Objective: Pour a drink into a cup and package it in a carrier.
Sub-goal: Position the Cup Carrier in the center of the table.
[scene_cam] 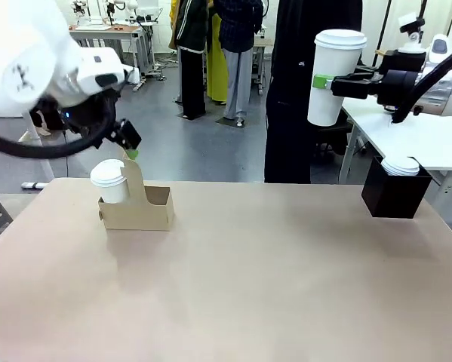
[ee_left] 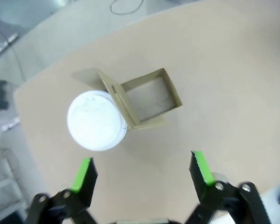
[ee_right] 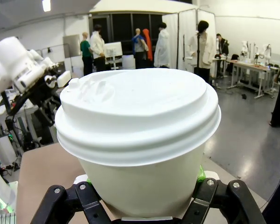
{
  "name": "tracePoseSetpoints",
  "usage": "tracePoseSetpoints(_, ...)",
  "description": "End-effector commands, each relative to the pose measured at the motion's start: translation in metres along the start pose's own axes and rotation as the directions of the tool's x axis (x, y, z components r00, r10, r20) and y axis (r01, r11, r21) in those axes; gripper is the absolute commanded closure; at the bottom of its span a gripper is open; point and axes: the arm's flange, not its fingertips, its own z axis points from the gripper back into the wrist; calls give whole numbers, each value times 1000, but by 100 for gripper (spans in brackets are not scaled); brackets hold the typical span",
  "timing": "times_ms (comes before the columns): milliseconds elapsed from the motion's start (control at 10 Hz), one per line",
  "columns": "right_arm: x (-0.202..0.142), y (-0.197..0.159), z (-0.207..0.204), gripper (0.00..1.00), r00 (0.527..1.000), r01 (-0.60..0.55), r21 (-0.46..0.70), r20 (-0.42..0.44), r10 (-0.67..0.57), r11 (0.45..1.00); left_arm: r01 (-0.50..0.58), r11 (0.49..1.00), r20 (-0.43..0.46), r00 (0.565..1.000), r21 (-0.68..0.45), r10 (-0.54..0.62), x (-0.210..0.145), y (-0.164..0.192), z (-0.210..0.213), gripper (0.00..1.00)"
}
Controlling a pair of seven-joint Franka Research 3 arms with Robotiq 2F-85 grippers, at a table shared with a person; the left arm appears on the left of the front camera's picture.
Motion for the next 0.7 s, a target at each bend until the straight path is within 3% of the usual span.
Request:
tracePoseSetpoints(0, 6, -1, -3, 20, 1000, 7, -3, 11, -7, 1000, -98, 995, -82, 992, 32, 100, 36, 7, -5, 0)
tracePoseSetpoints(300, 6, -1, -3, 20, 1000, 7, -3, 11, -7, 1000, -204, 978, -174, 963, 34, 207, 68, 26, -30, 0)
tracePoseSetpoints(600, 6, -1, -3, 20, 1000, 7, -3, 11, -7, 1000, -278, 958, -239, 928, 67, 286, 75, 33, -72, 0)
